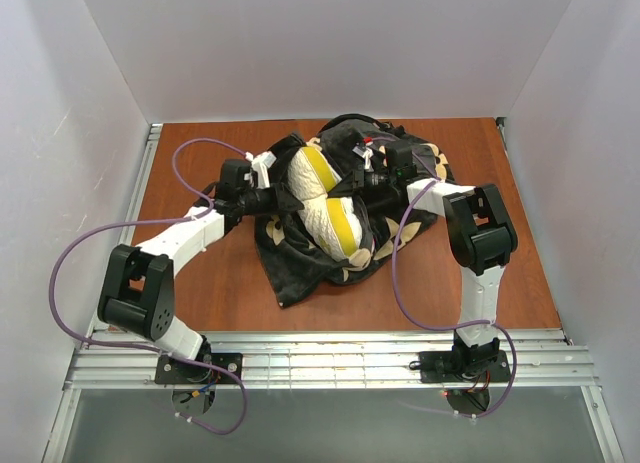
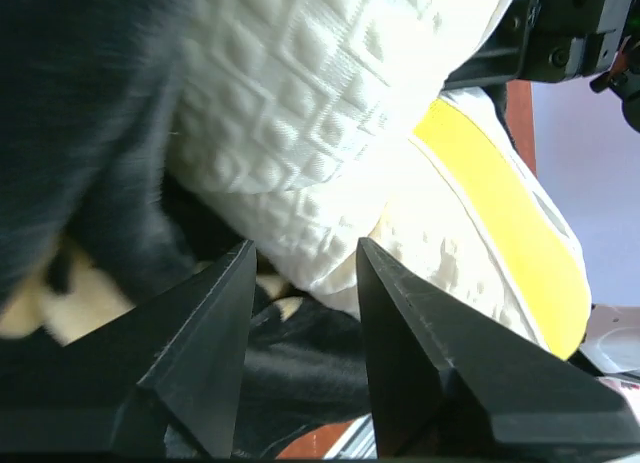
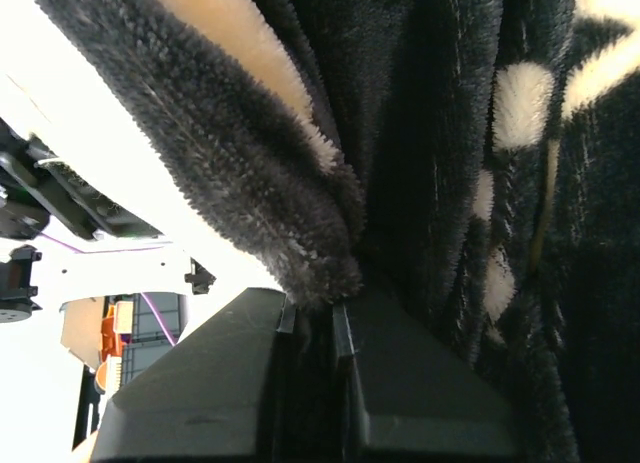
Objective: Put the pillow into the pillowcase
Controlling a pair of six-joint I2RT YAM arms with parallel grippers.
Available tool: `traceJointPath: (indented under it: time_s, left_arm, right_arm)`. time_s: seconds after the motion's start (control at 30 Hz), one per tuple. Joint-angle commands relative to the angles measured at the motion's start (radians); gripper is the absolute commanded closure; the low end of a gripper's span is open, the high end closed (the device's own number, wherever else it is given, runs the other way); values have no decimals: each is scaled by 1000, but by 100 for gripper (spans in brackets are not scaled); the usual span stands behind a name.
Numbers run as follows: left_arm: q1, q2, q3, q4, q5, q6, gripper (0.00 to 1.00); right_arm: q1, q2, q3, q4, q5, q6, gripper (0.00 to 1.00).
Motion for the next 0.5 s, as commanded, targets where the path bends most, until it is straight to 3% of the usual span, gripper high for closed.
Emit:
traceJointPath:
  time_s: [0.0, 0.13, 0.23, 0.47]
  left_arm:
    - [-22, 35, -32, 74, -55, -91, 65]
    - [-16, 95, -75, 111, -93, -119, 73]
    - [-11, 95, -96, 107, -116, -127, 73]
    - [0, 168, -96, 102, -164, -125, 62]
  right_arm:
    - [-18, -5, -16, -20, 46, 28, 99]
    - [-19, -12, -10, -17, 43, 33, 99]
    - [-19, -14, -8, -16, 43, 36, 99]
    - [-21, -11, -18, 3, 39, 66, 99]
